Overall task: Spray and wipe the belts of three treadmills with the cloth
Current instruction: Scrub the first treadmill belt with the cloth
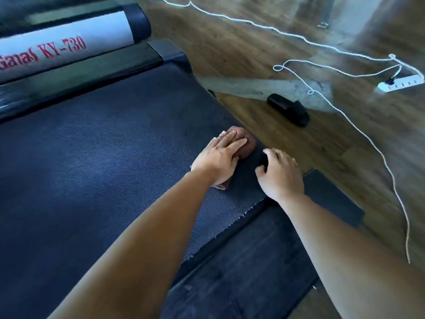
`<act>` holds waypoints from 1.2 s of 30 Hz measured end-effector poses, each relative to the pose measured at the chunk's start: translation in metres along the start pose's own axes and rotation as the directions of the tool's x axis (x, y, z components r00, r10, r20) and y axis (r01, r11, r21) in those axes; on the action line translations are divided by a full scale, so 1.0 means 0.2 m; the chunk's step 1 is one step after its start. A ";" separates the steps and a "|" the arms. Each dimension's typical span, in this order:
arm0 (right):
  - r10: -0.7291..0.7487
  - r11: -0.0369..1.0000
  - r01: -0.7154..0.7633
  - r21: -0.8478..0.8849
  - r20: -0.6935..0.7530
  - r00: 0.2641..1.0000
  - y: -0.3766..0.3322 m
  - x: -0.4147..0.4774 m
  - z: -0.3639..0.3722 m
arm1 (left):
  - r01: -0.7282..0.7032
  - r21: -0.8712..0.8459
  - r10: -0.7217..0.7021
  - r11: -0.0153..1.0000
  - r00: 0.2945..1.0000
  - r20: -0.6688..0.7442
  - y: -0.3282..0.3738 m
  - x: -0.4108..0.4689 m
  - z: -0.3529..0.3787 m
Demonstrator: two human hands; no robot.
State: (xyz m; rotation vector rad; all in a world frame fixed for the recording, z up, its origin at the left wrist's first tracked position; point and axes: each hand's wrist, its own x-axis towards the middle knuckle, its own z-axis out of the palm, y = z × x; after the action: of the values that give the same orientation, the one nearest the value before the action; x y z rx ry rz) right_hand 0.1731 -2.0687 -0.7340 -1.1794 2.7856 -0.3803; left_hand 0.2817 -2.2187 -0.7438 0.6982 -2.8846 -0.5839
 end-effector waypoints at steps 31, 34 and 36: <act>-0.094 0.960 0.109 0.259 -0.069 0.993 -0.33 -0.48 -0.02 | 0.387 -0.538 -0.450 0.749 0.893 0.016 0.15 -0.74 -0.08; -0.144 0.949 0.155 0.274 -0.060 0.988 -0.43 -0.49 0.00 | 0.409 -0.434 -0.474 0.802 0.879 -0.048 0.05 -0.86 -0.12; -0.185 0.946 0.189 0.264 -0.041 0.982 -0.49 -0.49 0.01 | 0.438 -0.315 -0.482 0.842 0.873 -0.073 -0.01 -0.93 -0.13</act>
State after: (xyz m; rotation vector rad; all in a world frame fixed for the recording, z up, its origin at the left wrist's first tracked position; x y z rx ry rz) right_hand 0.3099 -2.0637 -0.7119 -1.3787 2.5354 -0.7575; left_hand 0.4536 -2.1436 -0.7248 1.3348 -2.4124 -0.9381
